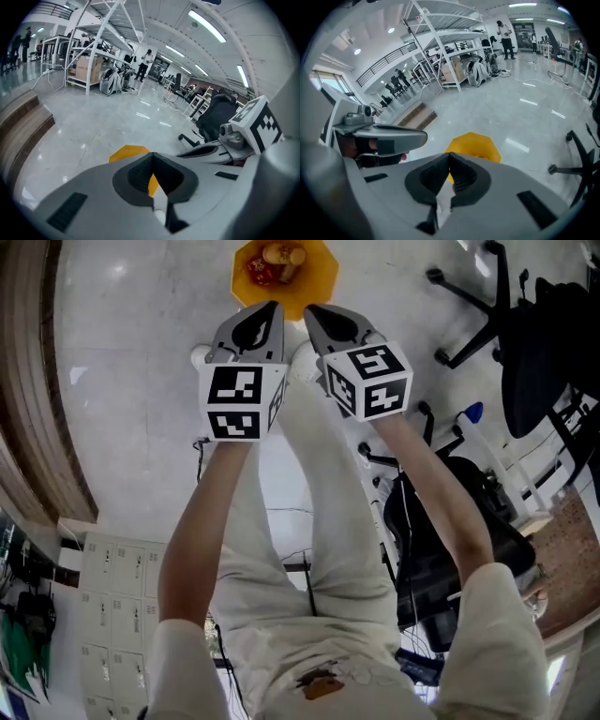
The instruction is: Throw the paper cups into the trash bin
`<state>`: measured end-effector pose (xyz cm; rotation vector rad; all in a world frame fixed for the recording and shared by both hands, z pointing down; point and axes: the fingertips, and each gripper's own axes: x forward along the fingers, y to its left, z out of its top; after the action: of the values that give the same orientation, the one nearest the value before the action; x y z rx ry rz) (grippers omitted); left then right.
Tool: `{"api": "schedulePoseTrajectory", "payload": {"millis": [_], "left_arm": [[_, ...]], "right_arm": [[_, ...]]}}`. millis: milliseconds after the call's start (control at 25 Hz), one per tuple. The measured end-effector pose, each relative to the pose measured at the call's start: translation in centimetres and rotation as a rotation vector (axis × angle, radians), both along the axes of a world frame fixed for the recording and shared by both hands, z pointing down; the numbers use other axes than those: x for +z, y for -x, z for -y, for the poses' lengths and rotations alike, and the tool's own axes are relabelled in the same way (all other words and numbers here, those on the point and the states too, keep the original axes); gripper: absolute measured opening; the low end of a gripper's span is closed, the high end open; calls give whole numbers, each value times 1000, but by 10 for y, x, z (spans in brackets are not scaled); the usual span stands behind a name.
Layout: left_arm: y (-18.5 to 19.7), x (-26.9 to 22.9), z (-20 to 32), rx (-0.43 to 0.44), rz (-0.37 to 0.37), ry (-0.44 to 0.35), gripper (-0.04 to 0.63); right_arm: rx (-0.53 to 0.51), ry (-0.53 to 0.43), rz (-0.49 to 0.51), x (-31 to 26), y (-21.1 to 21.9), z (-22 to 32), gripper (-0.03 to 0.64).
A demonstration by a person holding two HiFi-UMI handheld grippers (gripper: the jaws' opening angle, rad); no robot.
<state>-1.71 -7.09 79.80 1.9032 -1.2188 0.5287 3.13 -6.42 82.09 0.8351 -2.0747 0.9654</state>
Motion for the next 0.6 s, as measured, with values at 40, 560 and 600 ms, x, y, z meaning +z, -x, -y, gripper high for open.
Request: {"api": "schedulePoseTrajectory", "payload": {"millis": [40, 560, 600], "left_arm": [[-1, -16, 2, 2, -3, -13, 5], [4, -244, -29, 9, -16, -92, 6], [5, -263, -33, 3, -19, -98, 5]], "right_arm": [[3, -9, 0, -14, 0, 0, 8], [92, -65, 66, -242, -7, -27, 8], [89, -68, 75, -261, -6, -31, 8]]}}
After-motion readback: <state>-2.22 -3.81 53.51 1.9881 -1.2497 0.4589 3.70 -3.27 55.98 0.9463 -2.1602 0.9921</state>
